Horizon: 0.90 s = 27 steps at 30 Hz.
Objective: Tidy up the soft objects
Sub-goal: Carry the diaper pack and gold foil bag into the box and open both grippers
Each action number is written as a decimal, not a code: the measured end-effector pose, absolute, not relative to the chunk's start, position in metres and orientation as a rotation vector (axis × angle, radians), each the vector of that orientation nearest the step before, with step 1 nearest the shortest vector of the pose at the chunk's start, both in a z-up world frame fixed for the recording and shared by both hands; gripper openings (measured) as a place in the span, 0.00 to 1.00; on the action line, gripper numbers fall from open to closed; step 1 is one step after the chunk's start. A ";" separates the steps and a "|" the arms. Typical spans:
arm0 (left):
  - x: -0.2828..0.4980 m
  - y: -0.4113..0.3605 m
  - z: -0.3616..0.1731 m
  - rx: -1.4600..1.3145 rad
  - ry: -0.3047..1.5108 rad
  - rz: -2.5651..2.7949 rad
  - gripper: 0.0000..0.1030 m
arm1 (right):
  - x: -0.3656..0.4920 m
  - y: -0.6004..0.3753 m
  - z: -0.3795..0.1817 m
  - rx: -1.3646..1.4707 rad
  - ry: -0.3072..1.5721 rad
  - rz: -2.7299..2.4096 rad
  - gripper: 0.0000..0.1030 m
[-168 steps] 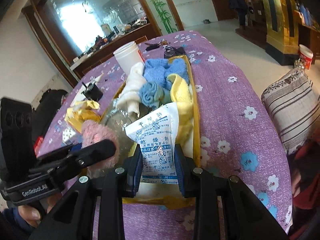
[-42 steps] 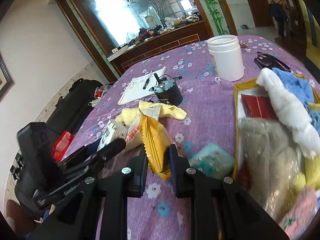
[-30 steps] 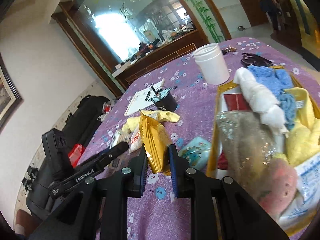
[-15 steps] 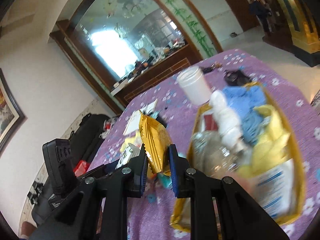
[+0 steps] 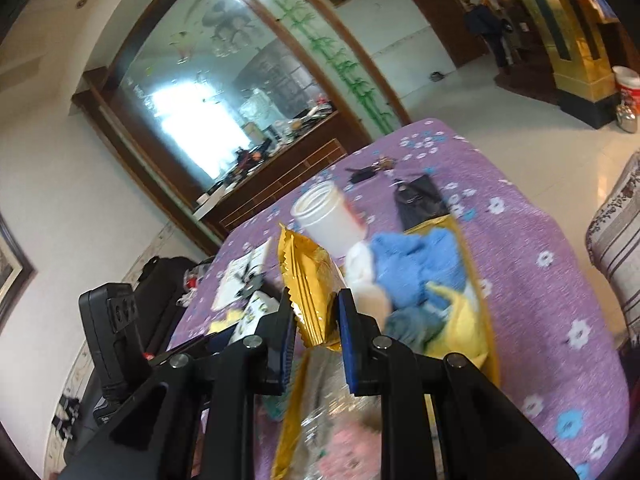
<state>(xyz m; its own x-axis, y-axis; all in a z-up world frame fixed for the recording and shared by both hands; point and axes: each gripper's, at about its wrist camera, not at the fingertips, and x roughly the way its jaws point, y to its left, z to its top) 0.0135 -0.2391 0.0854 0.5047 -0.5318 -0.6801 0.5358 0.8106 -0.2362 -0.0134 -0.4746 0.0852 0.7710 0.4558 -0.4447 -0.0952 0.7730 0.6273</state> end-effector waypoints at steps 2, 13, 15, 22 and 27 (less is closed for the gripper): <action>0.026 -0.244 0.079 -0.012 0.841 -0.639 0.54 | -0.005 -0.485 0.078 0.647 0.633 0.297 0.18; 0.068 -0.271 0.054 -0.032 0.884 -0.595 0.54 | 0.035 -0.508 0.047 0.815 0.707 0.320 0.19; 0.071 -0.274 0.049 -0.032 0.894 -0.593 0.54 | 0.041 -0.507 0.043 0.816 0.730 0.314 0.19; 0.075 -0.275 0.039 -0.010 0.897 -0.581 0.54 | 0.048 -0.513 0.026 0.763 0.803 0.220 0.19; 0.073 -0.276 0.040 0.023 0.872 -0.579 0.56 | 0.045 -0.509 0.031 0.659 0.813 0.181 0.22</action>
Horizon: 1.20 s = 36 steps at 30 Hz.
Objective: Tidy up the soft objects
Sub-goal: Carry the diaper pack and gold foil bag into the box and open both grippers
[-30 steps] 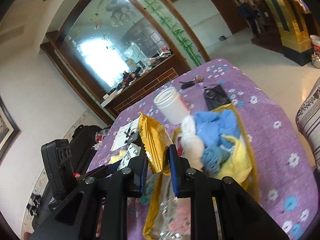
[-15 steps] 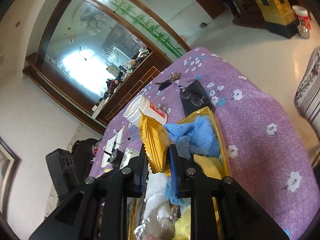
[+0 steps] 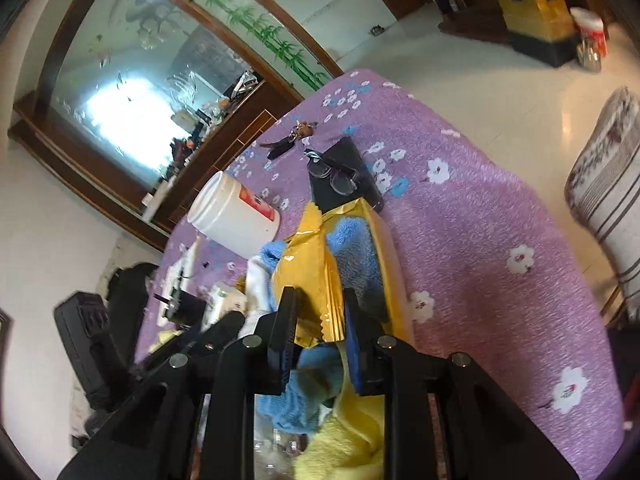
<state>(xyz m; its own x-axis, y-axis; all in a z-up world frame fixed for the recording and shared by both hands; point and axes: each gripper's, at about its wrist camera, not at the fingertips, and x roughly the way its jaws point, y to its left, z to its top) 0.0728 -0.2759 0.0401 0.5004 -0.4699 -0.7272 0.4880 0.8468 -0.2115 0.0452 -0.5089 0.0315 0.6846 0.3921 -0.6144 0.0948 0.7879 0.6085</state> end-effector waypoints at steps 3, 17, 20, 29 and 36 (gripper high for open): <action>0.070 -0.278 0.042 0.049 0.853 -0.577 0.57 | 0.043 -0.505 0.035 0.602 0.808 0.151 0.23; 0.061 -0.280 0.052 0.048 0.889 -0.627 0.58 | 0.025 -0.505 0.038 0.552 0.843 0.137 0.24; 0.064 -0.275 0.053 0.032 0.903 -0.626 0.60 | 0.020 -0.503 0.039 0.550 0.852 0.157 0.24; 0.064 -0.261 0.061 -0.036 0.915 -0.622 0.62 | 0.004 -0.504 0.064 0.521 0.768 0.140 0.23; 0.056 -0.261 0.070 -0.030 0.907 -0.627 0.62 | 0.034 -0.491 0.052 0.489 0.774 0.149 0.24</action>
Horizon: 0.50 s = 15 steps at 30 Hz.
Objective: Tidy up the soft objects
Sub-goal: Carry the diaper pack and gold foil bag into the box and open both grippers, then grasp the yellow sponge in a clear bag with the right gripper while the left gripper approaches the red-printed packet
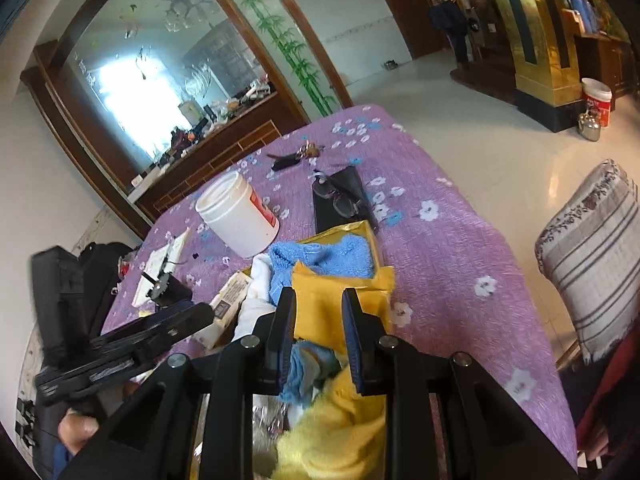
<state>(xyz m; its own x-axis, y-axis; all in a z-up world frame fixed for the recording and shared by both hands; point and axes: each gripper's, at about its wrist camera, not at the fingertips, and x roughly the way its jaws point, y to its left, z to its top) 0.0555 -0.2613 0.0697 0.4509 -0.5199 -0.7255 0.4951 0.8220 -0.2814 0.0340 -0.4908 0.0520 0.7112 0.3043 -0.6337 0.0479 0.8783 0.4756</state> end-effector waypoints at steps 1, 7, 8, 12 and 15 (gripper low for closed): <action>0.054 -0.261 0.071 -0.028 0.903 -0.627 0.62 | 0.036 -0.490 0.048 0.488 0.789 0.147 0.24; 0.043 -0.245 0.077 -0.054 0.894 -0.646 0.62 | 0.040 -0.487 0.028 0.511 0.872 0.155 0.24; 0.040 -0.240 0.079 -0.062 0.888 -0.649 0.62 | 0.036 -0.488 0.032 0.516 0.857 0.161 0.24; 0.028 -0.213 0.088 -0.098 0.866 -0.643 0.62 | 0.018 -0.482 0.056 0.487 0.776 0.163 0.24; 0.016 -0.191 0.094 -0.113 0.844 -0.634 0.62 | 0.004 -0.472 0.072 0.488 0.729 0.206 0.24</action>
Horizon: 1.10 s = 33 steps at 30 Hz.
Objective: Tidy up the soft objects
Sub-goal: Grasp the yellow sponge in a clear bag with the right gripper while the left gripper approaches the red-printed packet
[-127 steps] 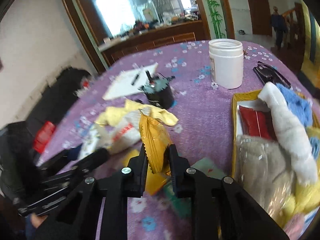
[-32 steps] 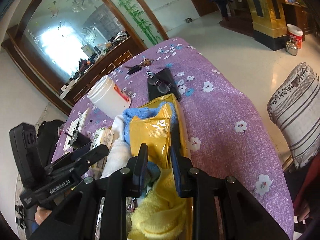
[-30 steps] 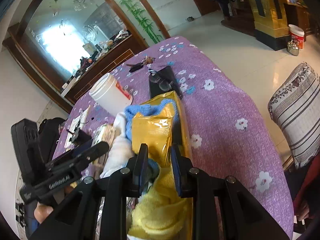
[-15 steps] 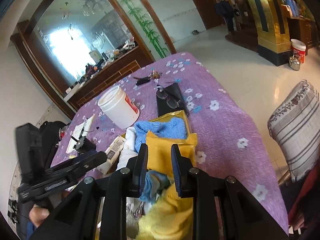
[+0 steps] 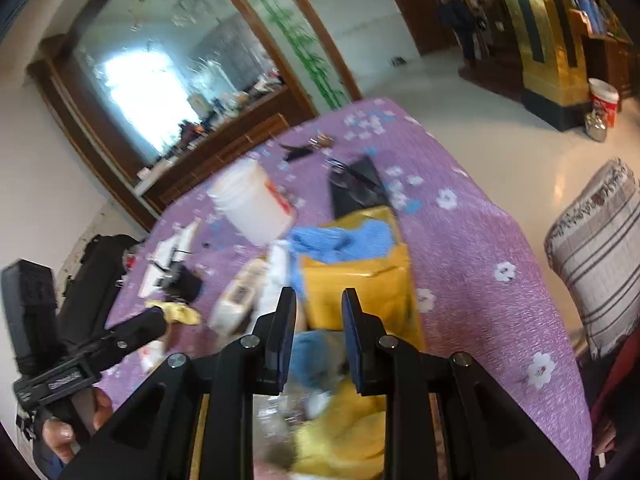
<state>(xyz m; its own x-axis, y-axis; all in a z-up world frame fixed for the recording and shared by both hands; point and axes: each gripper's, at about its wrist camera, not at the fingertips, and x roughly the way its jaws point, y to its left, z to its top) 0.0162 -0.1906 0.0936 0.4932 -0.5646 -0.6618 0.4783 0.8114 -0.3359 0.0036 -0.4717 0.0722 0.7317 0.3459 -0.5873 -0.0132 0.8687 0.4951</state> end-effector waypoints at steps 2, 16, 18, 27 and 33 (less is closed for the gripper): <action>0.008 -0.174 0.094 -0.119 0.839 -0.629 0.62 | -0.007 -0.463 0.078 0.499 0.704 0.238 0.23; -0.008 -0.023 0.044 -0.349 0.897 -0.412 0.62 | -0.037 -0.352 0.071 0.430 0.747 0.498 0.50; -0.008 -0.016 0.038 -0.361 0.899 -0.397 0.62 | -0.036 -0.339 0.066 0.407 0.772 0.520 0.50; -0.002 0.013 0.007 -0.404 0.859 -0.315 0.62 | -0.035 -0.303 0.061 0.312 0.846 0.530 0.50; -0.003 0.022 0.002 -0.452 0.864 -0.307 0.62 | -0.013 -0.257 0.060 0.176 0.924 0.614 0.70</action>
<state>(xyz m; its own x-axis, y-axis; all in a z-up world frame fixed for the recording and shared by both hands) -0.0029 0.0220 0.0018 0.6147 -0.4352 -0.6578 0.0774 0.8633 -0.4987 -0.0131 -0.2572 0.0601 0.4466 0.5656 -0.6933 -0.4194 0.8168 0.3962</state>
